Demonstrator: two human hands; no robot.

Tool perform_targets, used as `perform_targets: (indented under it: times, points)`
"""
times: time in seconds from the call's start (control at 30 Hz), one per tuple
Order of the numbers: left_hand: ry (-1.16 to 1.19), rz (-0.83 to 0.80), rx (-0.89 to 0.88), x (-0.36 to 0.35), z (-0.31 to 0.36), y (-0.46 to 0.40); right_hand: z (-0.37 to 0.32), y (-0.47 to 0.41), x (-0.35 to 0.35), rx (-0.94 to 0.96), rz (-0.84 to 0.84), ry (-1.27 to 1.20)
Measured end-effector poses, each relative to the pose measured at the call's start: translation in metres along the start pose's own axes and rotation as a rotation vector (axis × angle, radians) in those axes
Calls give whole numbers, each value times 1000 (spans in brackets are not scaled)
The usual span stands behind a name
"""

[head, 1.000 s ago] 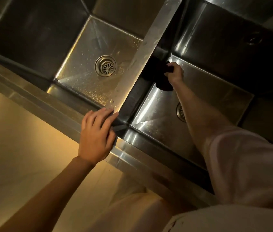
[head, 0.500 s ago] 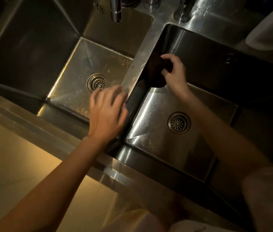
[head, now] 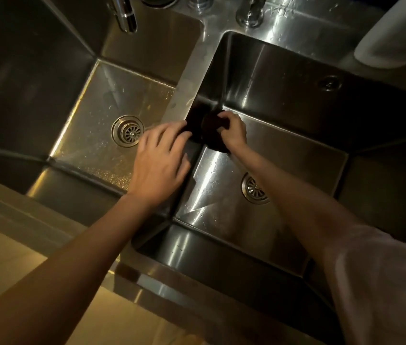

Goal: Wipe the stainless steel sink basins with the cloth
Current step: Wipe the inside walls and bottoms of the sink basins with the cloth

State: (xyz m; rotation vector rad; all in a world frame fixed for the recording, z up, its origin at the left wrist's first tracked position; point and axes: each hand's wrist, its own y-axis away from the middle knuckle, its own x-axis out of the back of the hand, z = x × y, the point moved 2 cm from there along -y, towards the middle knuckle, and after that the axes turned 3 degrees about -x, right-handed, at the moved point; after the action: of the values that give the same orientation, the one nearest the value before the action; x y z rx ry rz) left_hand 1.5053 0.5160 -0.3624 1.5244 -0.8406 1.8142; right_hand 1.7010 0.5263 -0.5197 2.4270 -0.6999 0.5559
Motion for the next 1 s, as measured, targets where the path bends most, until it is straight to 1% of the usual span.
perform_targets:
  times: [0.07,0.2,0.3,0.37,0.43,0.63,0.7,0.77,0.87,1.0]
  points:
    - [11,7,1,0,-1,0,-19,8,17,63,33,-89]
    - [20,10,-4,0,-2,0,-76,24,66,327,164,-249]
    - [36,10,-1,-1,-3,0,-99,22,80,418,208,-252]
    - [47,6,-2,-1,-3,0,-94,12,78,401,192,-224]
    - [50,-6,-3,-1,-3,-1,-75,-2,66,340,143,-193]
    - [67,-22,-13,-4,-4,0,-7,-34,10,52,14,30]
    - [66,-24,-19,-6,-5,0,4,-38,-3,-34,20,62]
    - [66,-30,-18,-6,-5,0,6,-37,-7,-76,66,41]
    - [76,-34,-16,-5,-4,0,-8,-26,2,-36,156,-57]
    - [92,-27,-14,-4,-3,-1,-54,3,39,140,278,-327]
